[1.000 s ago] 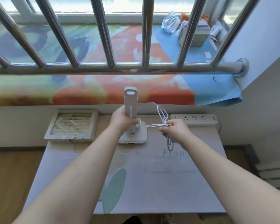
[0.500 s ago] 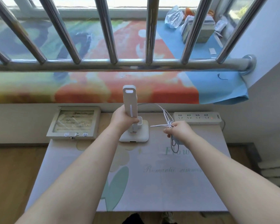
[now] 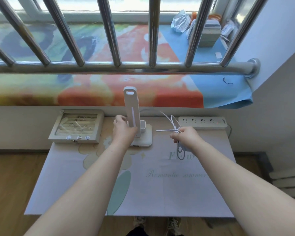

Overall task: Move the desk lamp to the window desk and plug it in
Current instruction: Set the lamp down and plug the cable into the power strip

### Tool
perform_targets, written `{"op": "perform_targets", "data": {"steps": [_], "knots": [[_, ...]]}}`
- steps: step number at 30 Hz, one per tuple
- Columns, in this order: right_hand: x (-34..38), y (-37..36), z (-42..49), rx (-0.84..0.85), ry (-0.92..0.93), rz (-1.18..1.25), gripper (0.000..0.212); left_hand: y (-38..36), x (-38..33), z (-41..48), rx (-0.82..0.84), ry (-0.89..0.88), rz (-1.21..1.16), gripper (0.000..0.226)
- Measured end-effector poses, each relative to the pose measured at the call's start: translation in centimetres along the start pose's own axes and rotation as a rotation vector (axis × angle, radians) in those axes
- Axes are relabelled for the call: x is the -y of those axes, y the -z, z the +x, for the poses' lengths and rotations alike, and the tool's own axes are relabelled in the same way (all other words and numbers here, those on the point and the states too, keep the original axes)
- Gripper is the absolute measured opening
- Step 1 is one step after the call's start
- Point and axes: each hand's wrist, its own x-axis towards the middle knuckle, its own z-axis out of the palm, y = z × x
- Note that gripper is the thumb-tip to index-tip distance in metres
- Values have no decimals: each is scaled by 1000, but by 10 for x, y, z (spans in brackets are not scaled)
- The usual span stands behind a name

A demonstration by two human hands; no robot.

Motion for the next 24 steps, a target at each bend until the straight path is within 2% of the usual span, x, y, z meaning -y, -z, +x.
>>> {"op": "perform_targets", "data": {"steps": [2, 4, 8, 11, 15, 19, 24], "knots": [[-5, 4, -1, 2, -3, 20, 24, -4, 2, -10, -74, 46, 17, 21], [-12, 8, -2, -2, -16, 32, 23, -11, 7, -19, -34, 41, 32, 5], [-24, 15, -4, 0, -67, 57, 25, -33, 12, -36, 203, -26, 24, 24], [-32, 21, -7, 27, -76, 68, 23, -49, 4, -46, 327, -66, 1, 28], [-38, 28, -14, 63, -67, 30, 19, -62, -15, -52, 383, -129, -42, 25], [-48, 31, -16, 49, -48, -10, 19, -74, -32, -58, 490, -191, -67, 33], [-60, 31, -14, 47, -85, 50, 23, -85, -39, -59, 501, -276, 16, 16]]}}
